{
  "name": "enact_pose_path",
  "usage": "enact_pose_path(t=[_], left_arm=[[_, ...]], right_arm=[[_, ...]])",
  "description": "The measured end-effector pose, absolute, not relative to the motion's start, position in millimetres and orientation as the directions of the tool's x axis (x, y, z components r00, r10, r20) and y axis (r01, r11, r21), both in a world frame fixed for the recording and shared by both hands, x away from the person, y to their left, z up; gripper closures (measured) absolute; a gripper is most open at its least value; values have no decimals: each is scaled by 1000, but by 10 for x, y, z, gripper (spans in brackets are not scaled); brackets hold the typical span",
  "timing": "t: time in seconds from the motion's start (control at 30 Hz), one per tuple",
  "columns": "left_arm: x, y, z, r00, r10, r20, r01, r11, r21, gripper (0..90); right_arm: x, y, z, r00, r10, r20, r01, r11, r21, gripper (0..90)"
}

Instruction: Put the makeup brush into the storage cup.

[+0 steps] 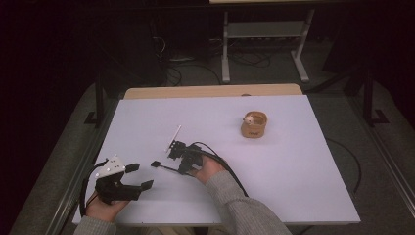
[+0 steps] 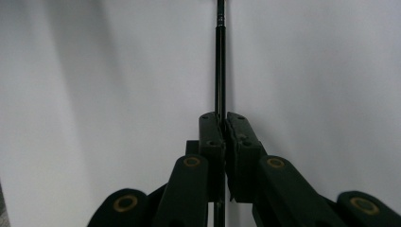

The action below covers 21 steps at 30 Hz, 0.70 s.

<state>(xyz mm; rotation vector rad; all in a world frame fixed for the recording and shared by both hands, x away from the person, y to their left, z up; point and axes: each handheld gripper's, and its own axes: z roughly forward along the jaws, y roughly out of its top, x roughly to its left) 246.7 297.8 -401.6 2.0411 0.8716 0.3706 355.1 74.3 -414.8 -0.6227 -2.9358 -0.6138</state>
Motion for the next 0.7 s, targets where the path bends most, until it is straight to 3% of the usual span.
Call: enact_pose_path(t=[0.7], left_arm=[[2463, 2972, -4012, 723, 687, -74, 444, -380, 811, 218]], right_arm=[[3555, 475, -3953, -910, 381, 165, 409, 758, 508, 852]])
